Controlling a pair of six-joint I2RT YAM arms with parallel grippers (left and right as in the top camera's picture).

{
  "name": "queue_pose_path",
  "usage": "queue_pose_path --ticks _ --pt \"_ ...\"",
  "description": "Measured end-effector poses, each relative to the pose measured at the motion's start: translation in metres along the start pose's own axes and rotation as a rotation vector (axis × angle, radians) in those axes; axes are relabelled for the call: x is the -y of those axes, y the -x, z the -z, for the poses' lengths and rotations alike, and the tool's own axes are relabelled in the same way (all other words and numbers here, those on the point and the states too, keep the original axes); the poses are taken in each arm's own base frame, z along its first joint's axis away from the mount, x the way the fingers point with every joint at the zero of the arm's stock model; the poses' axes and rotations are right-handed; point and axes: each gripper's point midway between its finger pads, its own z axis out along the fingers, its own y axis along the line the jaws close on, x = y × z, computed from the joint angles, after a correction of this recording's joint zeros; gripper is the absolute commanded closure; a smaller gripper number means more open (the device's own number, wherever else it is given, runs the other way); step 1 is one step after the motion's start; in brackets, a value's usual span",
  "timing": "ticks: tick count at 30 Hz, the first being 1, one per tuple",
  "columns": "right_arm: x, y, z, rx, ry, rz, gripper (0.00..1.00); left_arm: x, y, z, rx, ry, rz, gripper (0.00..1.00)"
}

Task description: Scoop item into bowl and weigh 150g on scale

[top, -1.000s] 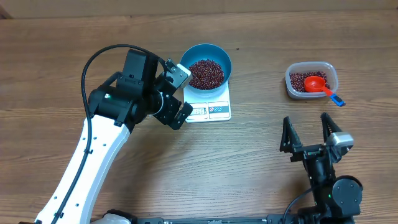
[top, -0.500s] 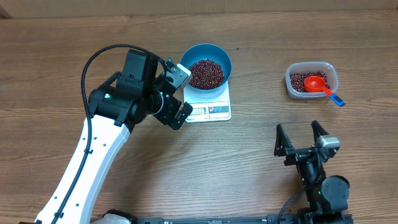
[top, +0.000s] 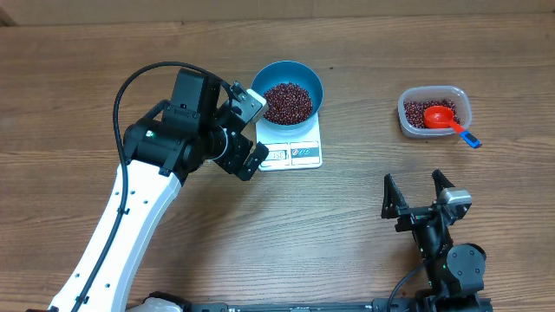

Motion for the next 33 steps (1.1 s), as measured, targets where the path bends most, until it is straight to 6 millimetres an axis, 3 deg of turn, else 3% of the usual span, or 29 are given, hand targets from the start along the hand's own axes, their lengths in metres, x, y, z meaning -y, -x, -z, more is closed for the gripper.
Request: queue_pose_path --ticks 20,27,30,33 --pt "0.000 0.000 0.000 0.000 0.000 0.000 0.00 0.003 -0.009 0.004 -0.029 -0.004 0.008 0.00" --pt "0.000 0.000 0.000 0.000 0.000 0.000 0.00 -0.012 0.018 0.041 0.273 0.114 -0.005 0.00" --pt "0.000 0.000 0.000 0.000 0.000 0.000 0.00 -0.023 0.014 0.055 0.405 0.174 0.044 0.00" --pt "0.000 0.000 0.000 0.000 0.000 0.000 0.00 -0.033 -0.002 0.064 0.501 0.224 0.108 0.00"
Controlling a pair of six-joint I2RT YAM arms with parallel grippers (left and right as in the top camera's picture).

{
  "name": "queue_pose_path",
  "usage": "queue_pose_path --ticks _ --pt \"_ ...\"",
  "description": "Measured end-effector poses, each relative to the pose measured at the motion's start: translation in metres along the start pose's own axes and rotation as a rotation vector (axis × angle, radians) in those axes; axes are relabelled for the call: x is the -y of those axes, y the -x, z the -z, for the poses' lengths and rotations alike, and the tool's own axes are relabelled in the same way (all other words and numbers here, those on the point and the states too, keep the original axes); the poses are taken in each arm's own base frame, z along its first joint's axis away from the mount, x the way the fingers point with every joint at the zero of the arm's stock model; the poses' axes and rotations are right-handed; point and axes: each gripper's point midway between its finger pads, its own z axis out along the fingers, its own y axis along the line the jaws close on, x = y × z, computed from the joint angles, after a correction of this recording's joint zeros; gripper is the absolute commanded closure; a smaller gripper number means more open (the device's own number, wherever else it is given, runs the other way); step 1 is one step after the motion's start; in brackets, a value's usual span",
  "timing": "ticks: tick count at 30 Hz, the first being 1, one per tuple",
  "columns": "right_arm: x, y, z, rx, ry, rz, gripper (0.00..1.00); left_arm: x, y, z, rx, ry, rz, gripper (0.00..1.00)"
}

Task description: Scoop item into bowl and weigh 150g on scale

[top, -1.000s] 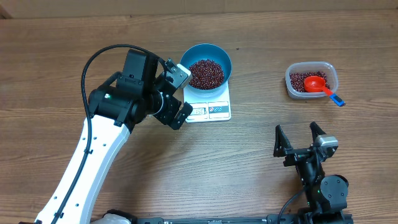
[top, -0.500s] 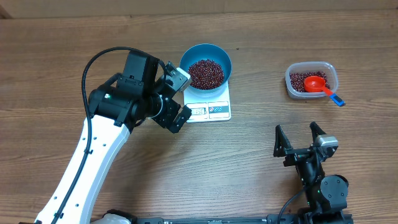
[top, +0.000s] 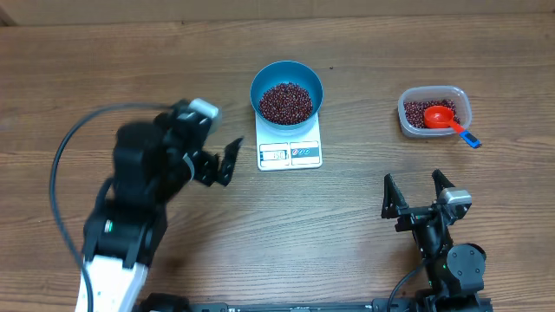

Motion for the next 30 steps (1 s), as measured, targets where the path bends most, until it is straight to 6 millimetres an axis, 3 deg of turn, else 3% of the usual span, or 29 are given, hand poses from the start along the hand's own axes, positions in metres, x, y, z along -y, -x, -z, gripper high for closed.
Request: queue_pose_path --ticks 7,15,30 --pt "0.000 0.000 0.000 0.000 0.000 0.000 0.00 -0.017 -0.042 0.027 0.150 0.107 0.068 0.00" --pt "0.000 0.000 0.000 0.000 0.000 0.000 0.00 -0.020 -0.066 0.044 0.368 0.186 0.046 0.00" --pt "0.000 0.000 0.000 0.000 0.000 0.000 0.00 -0.033 -0.126 0.035 0.462 0.305 0.076 0.00"
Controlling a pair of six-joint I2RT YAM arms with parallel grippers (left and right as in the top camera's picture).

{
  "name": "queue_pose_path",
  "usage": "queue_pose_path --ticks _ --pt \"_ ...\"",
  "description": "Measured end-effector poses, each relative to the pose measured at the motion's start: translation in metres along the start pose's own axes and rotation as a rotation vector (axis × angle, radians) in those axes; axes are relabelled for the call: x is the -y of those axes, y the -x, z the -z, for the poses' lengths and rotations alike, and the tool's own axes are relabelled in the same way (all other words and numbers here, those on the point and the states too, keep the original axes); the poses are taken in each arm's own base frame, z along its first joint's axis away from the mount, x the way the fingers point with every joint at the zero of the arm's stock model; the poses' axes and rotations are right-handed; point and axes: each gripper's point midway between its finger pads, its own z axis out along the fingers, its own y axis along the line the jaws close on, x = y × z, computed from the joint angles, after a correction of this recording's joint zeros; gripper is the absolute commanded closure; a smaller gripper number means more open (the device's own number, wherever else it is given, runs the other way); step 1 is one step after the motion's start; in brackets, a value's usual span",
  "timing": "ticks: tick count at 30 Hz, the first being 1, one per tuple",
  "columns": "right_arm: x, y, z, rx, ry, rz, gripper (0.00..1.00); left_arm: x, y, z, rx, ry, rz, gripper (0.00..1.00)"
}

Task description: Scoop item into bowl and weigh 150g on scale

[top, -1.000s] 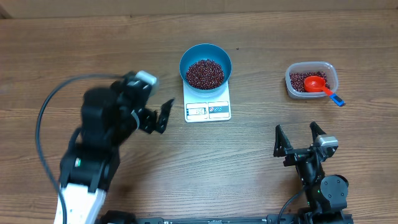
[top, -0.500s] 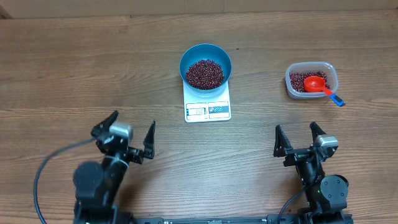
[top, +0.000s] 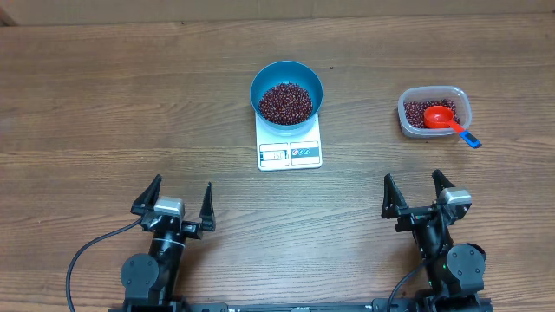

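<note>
A blue bowl holding dark red beans sits on a small white scale at the table's middle back. At the right, a clear container holds more beans and a red scoop with a blue handle end sticking over its rim. My left gripper stands open at the front left, far from the scale, with nothing between its fingers. Over at the front right, the right gripper is open too, below the container.
The wooden table stretches wide around the scale. A black cable runs from the left arm's base toward the front edge.
My left arm has pulled back from beside the scale's left edge to the front left, where its gripper stands open. The right arm, bowl, scale and scoop are unchanged.
First my left gripper was at the scale's left front corner beside the bowl. A second later it was raised and away to the left of the scale. Now it rests open at the front left. The right gripper stayed open throughout.
</note>
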Motion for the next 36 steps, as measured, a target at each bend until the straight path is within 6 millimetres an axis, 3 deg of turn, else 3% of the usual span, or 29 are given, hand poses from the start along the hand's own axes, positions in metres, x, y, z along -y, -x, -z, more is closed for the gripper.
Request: queue_pose_path --ticks 4,36 --pt "0.000 0.000 0.000 0.000 0.001 0.000 0.00 -0.008 -0.015 0.000 -0.055 0.048 0.010 0.01" --pt "0.000 0.000 0.000 0.000 0.000 0.000 0.00 -0.014 -0.015 0.001 -0.057 0.083 0.010 0.01"
